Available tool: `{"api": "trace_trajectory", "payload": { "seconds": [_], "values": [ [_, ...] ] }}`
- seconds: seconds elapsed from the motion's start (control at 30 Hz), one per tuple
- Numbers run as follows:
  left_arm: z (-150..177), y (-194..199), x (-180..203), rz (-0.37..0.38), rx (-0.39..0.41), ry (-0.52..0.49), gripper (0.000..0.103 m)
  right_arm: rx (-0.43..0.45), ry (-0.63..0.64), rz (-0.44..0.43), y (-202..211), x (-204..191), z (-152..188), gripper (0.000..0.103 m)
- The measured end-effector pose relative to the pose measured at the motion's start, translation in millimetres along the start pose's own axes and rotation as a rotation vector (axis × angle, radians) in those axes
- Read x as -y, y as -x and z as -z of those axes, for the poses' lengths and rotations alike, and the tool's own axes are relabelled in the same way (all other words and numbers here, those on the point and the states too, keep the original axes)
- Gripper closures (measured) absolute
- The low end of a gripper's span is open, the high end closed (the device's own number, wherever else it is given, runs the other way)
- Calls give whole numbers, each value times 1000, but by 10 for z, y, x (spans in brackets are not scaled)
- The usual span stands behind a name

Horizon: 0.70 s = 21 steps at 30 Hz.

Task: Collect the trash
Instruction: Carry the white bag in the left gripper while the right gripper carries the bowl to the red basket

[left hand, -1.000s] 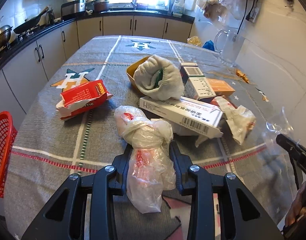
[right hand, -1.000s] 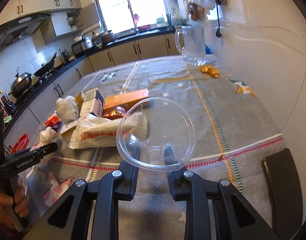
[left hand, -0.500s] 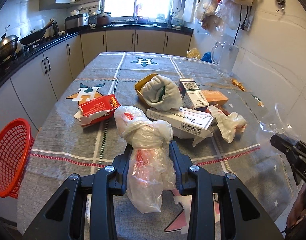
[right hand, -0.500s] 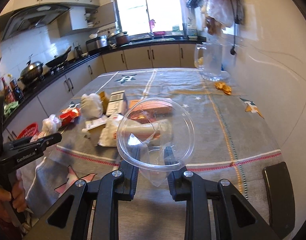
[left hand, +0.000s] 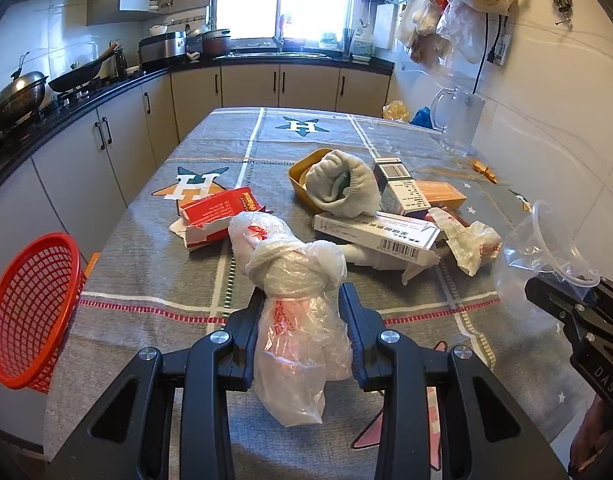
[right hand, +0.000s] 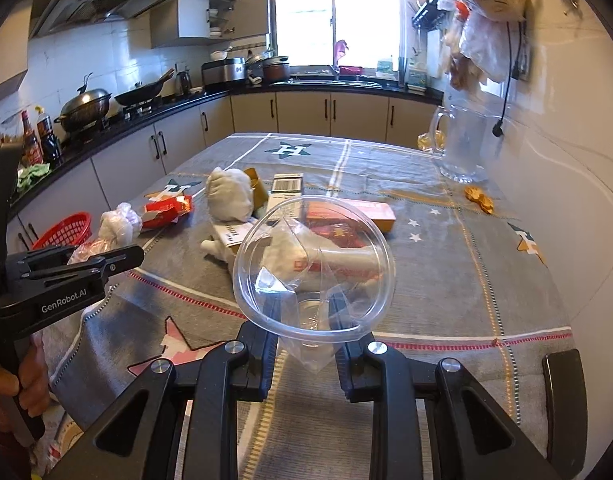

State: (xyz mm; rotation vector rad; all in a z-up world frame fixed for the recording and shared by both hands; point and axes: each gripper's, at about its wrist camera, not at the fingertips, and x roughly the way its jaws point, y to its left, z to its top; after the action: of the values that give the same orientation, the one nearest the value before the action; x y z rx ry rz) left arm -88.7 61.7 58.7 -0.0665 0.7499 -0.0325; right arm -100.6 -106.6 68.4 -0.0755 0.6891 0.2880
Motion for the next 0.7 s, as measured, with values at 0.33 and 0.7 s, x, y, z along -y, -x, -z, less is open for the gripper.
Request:
{"api": "trace_trajectory", "payload": {
  "seconds": [0.33,0.7],
  "values": [
    [20,55,-124,1,10,18,69,-8,43,-7,-49,-192,-36,76],
    [39,172,-359,-17,37,62,69,-4,97,-29,-88,-456,-136,76]
  ]
}}
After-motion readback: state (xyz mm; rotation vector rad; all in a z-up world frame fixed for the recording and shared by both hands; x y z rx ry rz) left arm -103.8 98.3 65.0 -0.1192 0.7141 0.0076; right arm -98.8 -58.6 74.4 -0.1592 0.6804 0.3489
